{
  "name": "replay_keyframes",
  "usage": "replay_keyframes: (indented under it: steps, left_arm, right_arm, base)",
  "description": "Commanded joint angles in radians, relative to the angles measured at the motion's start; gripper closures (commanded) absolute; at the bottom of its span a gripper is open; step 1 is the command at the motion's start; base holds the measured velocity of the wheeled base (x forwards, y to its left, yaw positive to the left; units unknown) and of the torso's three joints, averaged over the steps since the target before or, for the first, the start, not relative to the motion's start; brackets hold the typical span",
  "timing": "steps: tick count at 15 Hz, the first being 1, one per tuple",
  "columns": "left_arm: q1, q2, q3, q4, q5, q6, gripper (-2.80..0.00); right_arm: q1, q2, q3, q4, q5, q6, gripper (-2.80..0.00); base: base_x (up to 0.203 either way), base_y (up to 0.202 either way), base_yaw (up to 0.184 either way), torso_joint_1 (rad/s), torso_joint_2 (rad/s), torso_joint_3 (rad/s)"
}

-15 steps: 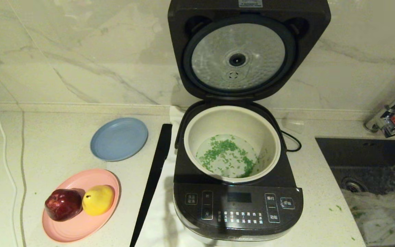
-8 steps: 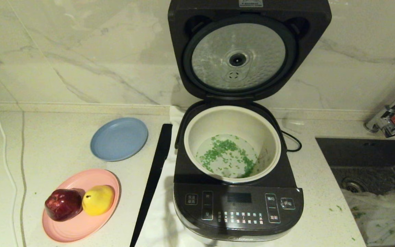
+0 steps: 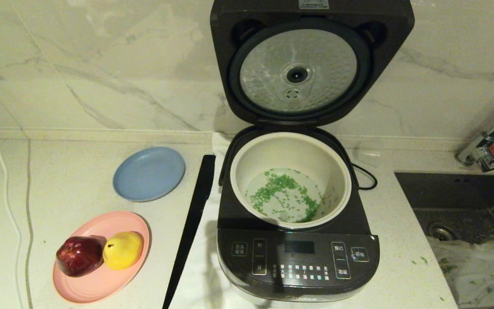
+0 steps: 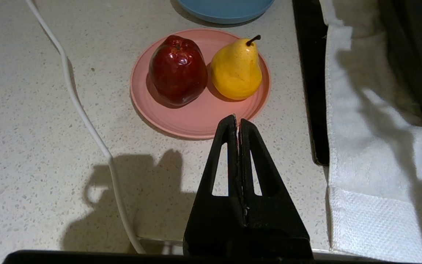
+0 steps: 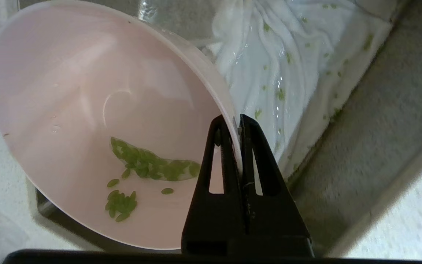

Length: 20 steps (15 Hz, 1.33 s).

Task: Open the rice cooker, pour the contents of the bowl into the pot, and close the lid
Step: Fill a bowl with water from the tap

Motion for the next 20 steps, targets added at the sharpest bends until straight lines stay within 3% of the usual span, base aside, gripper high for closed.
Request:
replay_keyframes:
  steps: [1,20]
  left_arm:
    - [0.0,-0.001,0.0,0.0,0.0,0.0,0.0]
    - [0.0,-0.001,0.0,0.0,0.0,0.0,0.0]
  right_arm:
    - [0.007,0.043,-0.036,0.002,0.002,0.002,0.0]
    - [0.07,0.137,-0.193,0.005,0.001,0.045,0.0]
  base:
    - [0.0,0.0,0.0,0.0,0.0,0.0]
    - [0.0,0.0,0.0,0.0,0.0,0.0]
